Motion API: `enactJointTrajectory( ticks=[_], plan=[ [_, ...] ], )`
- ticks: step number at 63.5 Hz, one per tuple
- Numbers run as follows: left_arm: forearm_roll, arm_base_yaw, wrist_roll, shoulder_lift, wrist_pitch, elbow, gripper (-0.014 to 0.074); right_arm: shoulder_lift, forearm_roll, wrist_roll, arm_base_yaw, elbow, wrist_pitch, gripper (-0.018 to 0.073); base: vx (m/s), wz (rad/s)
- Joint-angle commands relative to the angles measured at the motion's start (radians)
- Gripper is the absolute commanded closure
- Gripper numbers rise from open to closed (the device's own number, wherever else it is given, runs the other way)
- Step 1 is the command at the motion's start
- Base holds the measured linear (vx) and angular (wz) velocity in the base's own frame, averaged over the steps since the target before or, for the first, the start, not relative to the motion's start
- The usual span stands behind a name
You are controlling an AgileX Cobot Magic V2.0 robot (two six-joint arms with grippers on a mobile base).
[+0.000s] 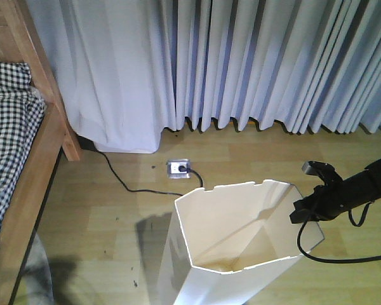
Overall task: Move trash bin to bedside with robot
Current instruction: 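Drive toward the curtains beside the bed carrying the bin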
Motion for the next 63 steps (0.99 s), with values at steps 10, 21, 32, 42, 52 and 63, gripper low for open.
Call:
enactJointTrajectory(
  ticks=[10,21,32,42,52,63],
  plan=[
    [-0.002,-0.003,-0.004,-0.014,-0.066,0.003,0.0603,-0.074,0.069,0.015,-0.004,-0.007,0.221,0.0564,0.22,-0.01],
    [-0.002,-0.003,-0.004,-0.014,-0.066,0.003,0.0603,-0.074,0.069,0.015,-0.004,-0.007,0.221,0.0564,0.2,0.01],
    [-0.002,-0.003,-0.004,-0.014,-0.066,0.003,0.0603,-0.074,0.069,0.015,-0.004,-0.007,0.221,0.0564,0.17,0.02],
    [-0.002,-0.003,-0.004,-0.014,-0.066,0.003,0.0603,-0.074,0.069,0.015,-0.004,-0.007,0.221,0.0564,0.13,0.02],
    [-0.002,-0.003,-0.004,-0.014,-0.066,0.003,0.0603,-0.074,0.069,0.015,-0.004,-0.007,0.221,0.0564,0.07,0.01],
    [-0.002,-0.003,-0.004,-0.014,-0.066,0.003,0.0603,-0.074,0.069,0.015,-0.004,-0.007,0.221,0.0564,0.02,-0.01]
  ],
)
